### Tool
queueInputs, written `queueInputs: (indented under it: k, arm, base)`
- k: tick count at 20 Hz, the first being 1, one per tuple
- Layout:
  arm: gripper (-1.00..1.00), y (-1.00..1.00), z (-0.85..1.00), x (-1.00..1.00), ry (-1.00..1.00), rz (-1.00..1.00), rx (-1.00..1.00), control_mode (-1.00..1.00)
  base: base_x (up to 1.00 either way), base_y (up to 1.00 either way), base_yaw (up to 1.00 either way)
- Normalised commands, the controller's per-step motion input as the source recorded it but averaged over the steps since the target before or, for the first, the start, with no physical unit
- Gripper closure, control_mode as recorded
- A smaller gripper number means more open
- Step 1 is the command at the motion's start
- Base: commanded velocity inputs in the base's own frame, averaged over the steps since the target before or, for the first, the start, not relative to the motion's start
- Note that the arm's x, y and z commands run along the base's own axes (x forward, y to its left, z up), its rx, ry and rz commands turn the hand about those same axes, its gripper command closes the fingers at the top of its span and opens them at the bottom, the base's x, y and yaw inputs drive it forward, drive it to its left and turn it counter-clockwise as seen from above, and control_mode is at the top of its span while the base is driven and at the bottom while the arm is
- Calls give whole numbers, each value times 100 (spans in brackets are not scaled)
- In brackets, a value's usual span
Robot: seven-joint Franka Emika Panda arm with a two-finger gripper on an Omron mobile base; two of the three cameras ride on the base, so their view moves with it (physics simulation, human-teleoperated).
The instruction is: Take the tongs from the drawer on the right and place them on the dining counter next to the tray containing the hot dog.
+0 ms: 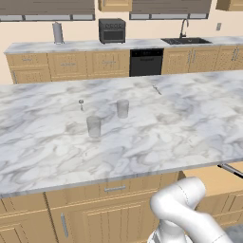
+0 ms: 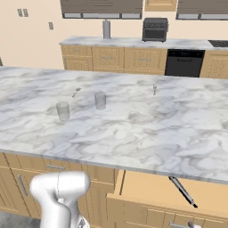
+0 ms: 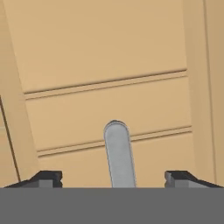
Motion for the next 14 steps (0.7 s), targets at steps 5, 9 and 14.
queueInputs:
  k: [5, 9, 14]
  arm:
    - [-100, 0, 32, -36, -3, 0, -3, -100]
    - [-100, 0, 20, -46, 0, 0, -6, -100]
    - [-100, 0, 12, -30, 0, 0, -6, -100]
  base:
    - [0, 0, 0]
    - [0, 0, 0]
    - [0, 0, 0]
